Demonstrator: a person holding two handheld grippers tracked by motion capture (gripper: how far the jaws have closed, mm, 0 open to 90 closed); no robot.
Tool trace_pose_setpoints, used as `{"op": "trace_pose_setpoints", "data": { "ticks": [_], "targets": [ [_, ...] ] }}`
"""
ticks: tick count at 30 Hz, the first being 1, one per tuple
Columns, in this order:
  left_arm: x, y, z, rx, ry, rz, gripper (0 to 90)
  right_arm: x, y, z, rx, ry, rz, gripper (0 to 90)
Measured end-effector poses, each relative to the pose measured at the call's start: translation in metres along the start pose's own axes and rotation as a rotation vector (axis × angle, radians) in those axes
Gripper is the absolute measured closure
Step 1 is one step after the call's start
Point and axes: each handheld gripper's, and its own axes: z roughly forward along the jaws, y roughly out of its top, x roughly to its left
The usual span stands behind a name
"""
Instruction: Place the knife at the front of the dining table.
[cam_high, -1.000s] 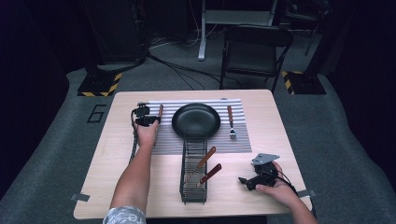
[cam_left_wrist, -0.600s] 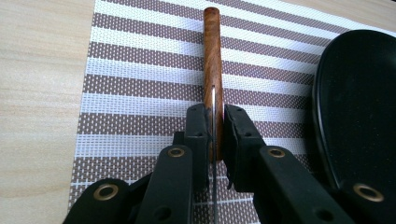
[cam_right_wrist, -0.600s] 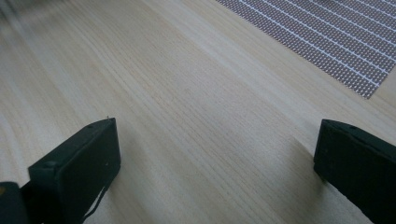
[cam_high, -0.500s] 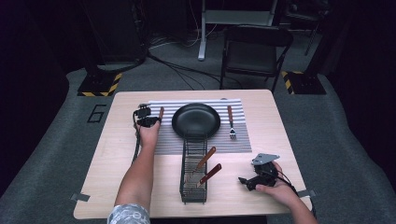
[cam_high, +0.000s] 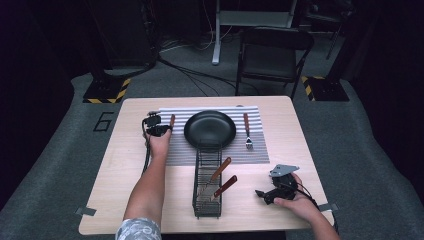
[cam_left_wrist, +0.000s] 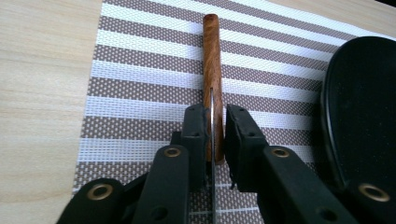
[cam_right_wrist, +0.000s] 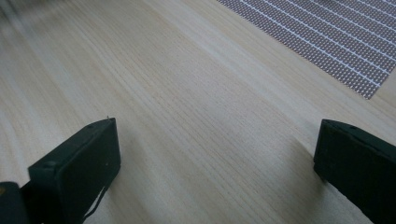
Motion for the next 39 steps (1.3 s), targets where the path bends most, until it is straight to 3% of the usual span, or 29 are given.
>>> {"op": "trace_pose_setpoints", "data": {
  "ticks": [4,15,19,22,24,29,30,32,34,39],
  "targets": [
    [0.003,0.000,-0.001,-0.003,-0.002,-0.021,72.0,0.000,0.000,0.000,0.000,0.001,-0.001,0.0],
    [0.007,0.002,-0.010,0.006,-0.002,-0.007,64.4,0.000,0.000,0.000,0.000,0.001,-0.004,0.0],
    [0.006,0.004,-0.019,-0.016,-0.019,-0.012,59.8,0.000,0.000,0.000,0.000,0.000,-0.004,0.0],
    [0.005,0.006,-0.024,-0.027,-0.015,0.006,57.3,0.000,0.000,0.000,0.000,0.000,-0.005,0.0],
    [0.003,0.009,-0.033,-0.035,-0.018,0.045,56.2,0.000,0.000,0.000,-0.001,0.000,-0.003,0.0],
    [-0.001,0.011,-0.043,-0.040,-0.034,0.082,54.4,0.000,0.000,0.000,-0.001,0.000,-0.004,0.0],
    [-0.002,0.013,-0.049,-0.047,-0.043,0.105,53.6,0.000,0.000,0.000,-0.001,0.000,-0.004,0.0],
    [-0.004,0.013,-0.051,-0.050,-0.049,0.107,53.5,0.000,0.000,0.000,0.000,0.000,-0.005,0.0],
    [-0.005,0.015,-0.059,-0.029,-0.062,0.158,52.6,-0.001,0.000,0.000,0.002,0.001,-0.012,0.0],
    [-0.014,0.018,-0.074,-0.016,-0.080,0.218,51.3,-0.001,0.000,0.000,0.002,0.001,-0.012,0.0]
  ]
}}
